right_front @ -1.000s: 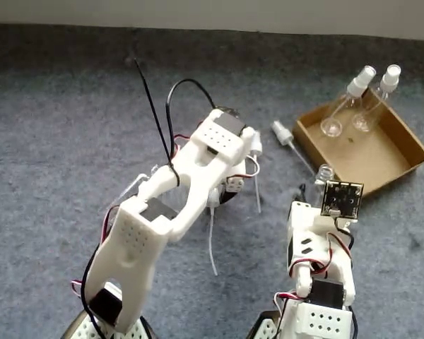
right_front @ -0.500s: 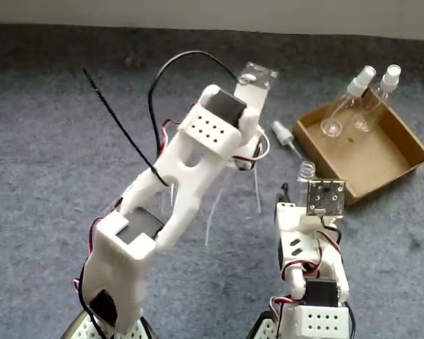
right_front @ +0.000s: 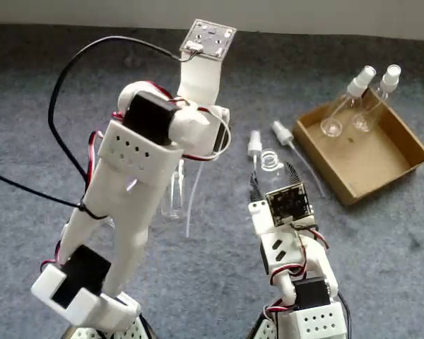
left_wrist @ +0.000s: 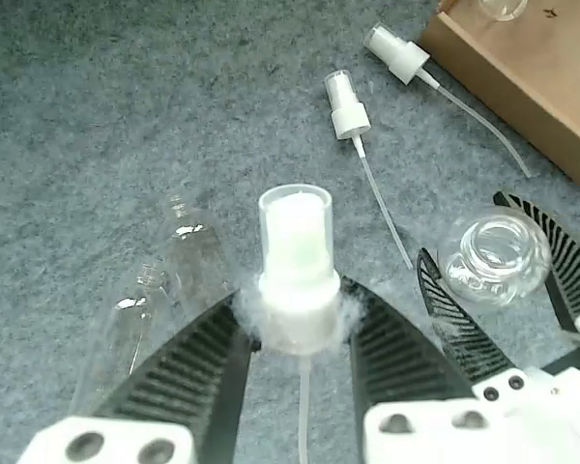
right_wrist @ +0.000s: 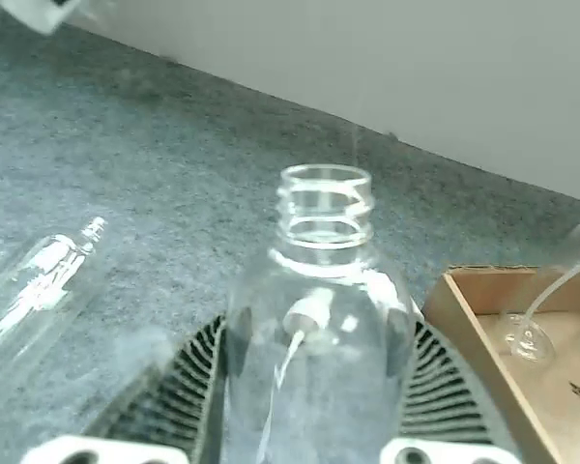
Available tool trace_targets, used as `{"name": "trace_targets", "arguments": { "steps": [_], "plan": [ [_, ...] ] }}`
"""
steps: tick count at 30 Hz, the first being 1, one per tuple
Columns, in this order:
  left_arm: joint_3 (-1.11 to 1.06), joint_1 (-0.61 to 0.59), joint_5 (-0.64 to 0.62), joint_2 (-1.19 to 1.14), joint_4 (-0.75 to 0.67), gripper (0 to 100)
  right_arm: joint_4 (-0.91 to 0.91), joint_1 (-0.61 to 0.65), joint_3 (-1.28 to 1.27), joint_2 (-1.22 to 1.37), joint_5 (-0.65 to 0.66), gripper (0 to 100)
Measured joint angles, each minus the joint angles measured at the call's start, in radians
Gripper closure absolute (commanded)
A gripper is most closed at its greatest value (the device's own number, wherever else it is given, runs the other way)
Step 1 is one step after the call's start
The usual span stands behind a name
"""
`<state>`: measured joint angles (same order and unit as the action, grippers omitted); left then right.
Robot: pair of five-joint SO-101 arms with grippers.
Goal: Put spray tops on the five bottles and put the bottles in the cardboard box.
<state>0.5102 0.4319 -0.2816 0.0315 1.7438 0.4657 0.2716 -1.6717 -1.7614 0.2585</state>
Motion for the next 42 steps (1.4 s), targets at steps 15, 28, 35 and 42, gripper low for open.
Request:
{"name": "trace_targets", "arguments": {
  "steps": [15,28,35,42],
  "plan": [
    [-0.295,0.002,0.195,0.341,-0.23,99,-0.193,0.043,0.0,0.0,0.0,85.8],
    [-0.795,0.002,0.196,0.667,-1.013,99,-0.193,0.044,0.0,0.0,-0.245,85.8],
    [-0.936,0.049,0.196,0.747,-1.332,99,-0.175,0.044,0.0,0.0,-0.301,85.8],
    [-0.937,0.167,0.196,0.75,-1.438,99,-0.13,0.044,0.0,0.0,-0.301,85.8]
  ]
}}
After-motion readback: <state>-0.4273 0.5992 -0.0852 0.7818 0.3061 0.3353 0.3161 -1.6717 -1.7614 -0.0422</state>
